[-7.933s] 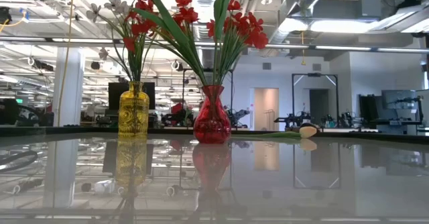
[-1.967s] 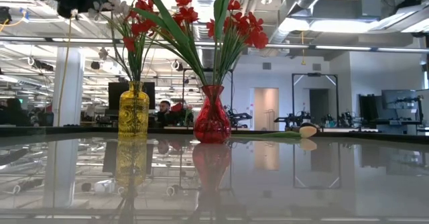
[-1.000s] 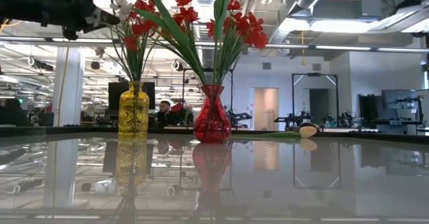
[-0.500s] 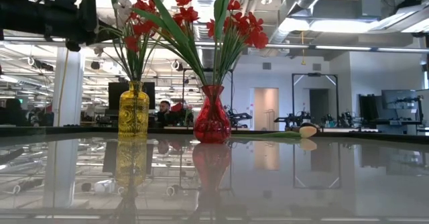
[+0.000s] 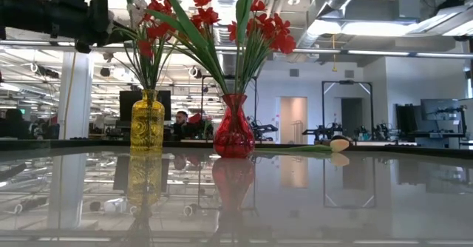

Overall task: Sort flowers into vase by color
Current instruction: Put the bottom white tulip into the yellow vase

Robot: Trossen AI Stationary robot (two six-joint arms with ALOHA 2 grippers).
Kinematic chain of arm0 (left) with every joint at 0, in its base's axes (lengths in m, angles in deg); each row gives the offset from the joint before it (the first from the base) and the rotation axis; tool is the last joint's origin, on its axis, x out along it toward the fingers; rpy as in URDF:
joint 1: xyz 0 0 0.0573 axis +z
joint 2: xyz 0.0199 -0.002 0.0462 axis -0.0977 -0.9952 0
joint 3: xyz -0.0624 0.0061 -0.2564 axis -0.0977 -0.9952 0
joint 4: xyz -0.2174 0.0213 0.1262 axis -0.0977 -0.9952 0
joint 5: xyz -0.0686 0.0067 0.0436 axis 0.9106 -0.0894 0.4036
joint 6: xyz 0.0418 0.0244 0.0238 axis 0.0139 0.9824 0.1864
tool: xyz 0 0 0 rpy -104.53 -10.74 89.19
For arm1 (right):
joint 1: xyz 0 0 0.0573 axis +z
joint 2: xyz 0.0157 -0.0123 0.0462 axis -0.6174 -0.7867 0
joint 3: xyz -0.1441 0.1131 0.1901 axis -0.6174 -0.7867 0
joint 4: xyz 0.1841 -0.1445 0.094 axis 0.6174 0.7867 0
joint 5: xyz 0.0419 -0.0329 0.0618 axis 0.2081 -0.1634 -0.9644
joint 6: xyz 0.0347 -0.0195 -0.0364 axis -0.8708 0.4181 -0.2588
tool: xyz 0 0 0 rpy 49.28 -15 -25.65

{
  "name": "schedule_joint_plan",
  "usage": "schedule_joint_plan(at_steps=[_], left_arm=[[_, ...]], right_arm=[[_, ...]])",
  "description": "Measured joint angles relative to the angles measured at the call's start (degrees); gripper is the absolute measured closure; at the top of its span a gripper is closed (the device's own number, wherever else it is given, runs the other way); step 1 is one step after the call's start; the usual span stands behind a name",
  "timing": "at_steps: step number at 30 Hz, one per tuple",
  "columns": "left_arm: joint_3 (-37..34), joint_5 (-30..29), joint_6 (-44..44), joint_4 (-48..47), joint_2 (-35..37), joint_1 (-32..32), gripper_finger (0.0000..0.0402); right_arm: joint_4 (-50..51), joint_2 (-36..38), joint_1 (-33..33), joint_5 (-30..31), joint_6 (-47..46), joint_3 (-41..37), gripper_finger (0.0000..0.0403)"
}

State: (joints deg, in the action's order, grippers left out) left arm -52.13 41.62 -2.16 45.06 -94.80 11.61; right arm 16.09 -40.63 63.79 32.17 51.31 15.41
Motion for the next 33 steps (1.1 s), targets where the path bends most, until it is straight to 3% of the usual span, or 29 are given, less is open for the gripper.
schedule_joint_plan(at_steps=[5,17,33], left_arm=[[2.53,0.42,-1.15,-2.5,-4.83,0.0,0.0402],[2.5,2.32,-6.95,-0.57,-18.22,0.0,0.0402],[0.36,3.36,-13.61,4.33,-27.69,-0.04,0.0401]], right_arm=[[-0.54,7.22,-0.05,4.15,1.69,-6.66,0.0148],[-15.24,23.5,-3.36,4.45,-2.0,-26.68,0.0148],[-15.04,26.46,-3.19,3.99,-1.93,-28.36,0.0148]])
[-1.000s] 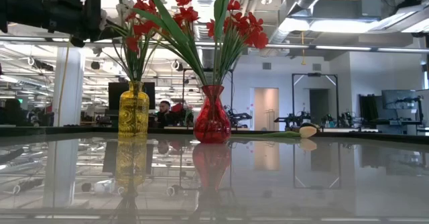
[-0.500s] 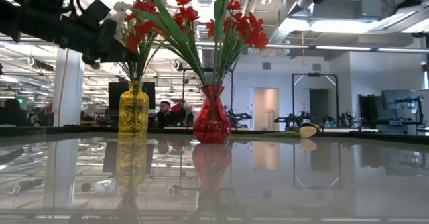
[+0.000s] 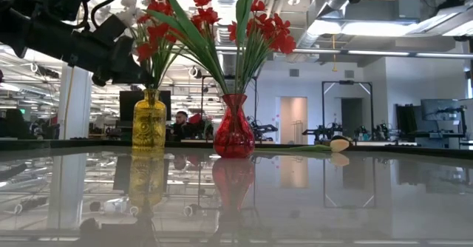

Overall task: Sort flowers into vase by color
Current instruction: Put the bottom white tulip into the yellow vase, then put the white tulip into the yellow vase

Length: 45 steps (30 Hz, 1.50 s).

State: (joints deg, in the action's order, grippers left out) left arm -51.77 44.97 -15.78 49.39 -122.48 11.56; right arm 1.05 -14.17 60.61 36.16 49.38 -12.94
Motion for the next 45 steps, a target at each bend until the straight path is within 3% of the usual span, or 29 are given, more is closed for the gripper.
schedule_joint_plan(at_steps=[6,21,29,37,45], left_arm=[[-0.05,0.32,-1.33,-0.78,1.35,0.0,0.0387],[-0.05,3.43,-6.19,-8.69,9.23,-0.11,0.0271],[5.39,6.67,-12.4,-28.19,13.02,-0.13,0.0262],[14.33,17.94,-22.29,-50.42,12.72,-0.6,0.0262],[17.59,20.83,-30.21,-60.04,12.64,-9.76,0.0262]], right_arm=[[1.01,0.0,-0.02,-0.07,-0.76,0.0,0.0148],[3.16,1.45,-0.11,-0.22,-1.54,-0.07,0.0148],[6.9,4.01,-1.96,-0.21,-2.92,-0.07,0.0148],[16.01,4.26,-9.48,-0.48,-5.21,-0.07,0.0148],[22.44,3.49,-24.31,-10.17,-2.89,-0.06,0.0148]])
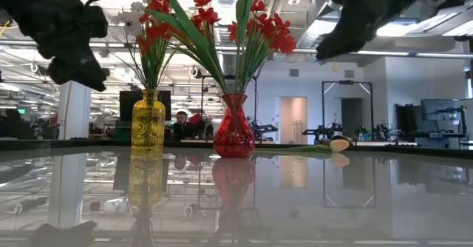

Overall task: Sort flowers into vase by color
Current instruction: Put the white tulip into the yellow vase

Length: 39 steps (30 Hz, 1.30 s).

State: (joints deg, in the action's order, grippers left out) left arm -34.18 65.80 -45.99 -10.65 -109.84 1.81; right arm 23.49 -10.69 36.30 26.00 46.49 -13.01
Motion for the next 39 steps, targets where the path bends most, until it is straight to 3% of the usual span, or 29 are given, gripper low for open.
schedule_joint_plan(at_steps=[7,18,30,39], left_arm=[[0.0,-2.2,-6.12,-0.51,-0.15,-11.65,0.0262],[0.0,-15.25,-9.93,1.12,-0.16,-22.67,0.0262],[0.0,-21.71,-7.33,4.56,-0.15,-26.26,0.0262],[0.0,-23.52,-4.65,4.61,-0.17,-26.26,0.0262]], right_arm=[[-0.07,-3.55,-13.99,-11.03,7.42,0.02,0.0148],[-5.04,-15.18,-28.45,-23.83,16.12,0.02,0.0148],[-10.65,-28.13,-34.11,-26.38,23.5,2.08,0.0148],[-6.98,-41.03,-39.15,-26.81,30.62,14.15,0.0148]])
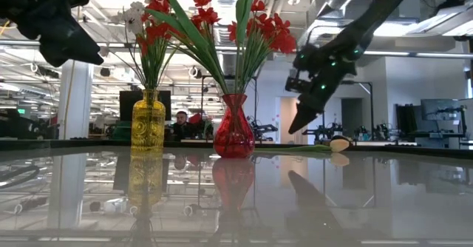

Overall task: Sort flowers into vase by color
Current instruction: Put the white tulip into the yellow vase

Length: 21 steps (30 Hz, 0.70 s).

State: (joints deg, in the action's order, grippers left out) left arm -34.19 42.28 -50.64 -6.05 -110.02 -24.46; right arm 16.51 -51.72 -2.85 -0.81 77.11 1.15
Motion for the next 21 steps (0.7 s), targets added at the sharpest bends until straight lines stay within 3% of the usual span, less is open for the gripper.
schedule_joint_plan(at_steps=[6,14,17,21], left_arm=[[0.0,-0.94,2.39,0.1,0.0,0.02,0.0262],[-0.01,-0.26,3.38,0.08,0.02,0.02,0.0262],[0.0,0.99,3.33,0.09,0.0,0.02,0.0262],[-0.02,1.14,3.57,0.06,0.0,0.02,0.0262]], right_arm=[[7.96,-9.78,-3.46,-0.86,2.43,10.29,0.0148],[11.16,-16.8,-4.72,-0.53,3.19,17.36,0.0155],[15.44,-17.71,-4.79,-0.43,4.19,18.93,0.0186],[19.68,-17.46,-4.17,1.19,5.41,18.87,0.027]])
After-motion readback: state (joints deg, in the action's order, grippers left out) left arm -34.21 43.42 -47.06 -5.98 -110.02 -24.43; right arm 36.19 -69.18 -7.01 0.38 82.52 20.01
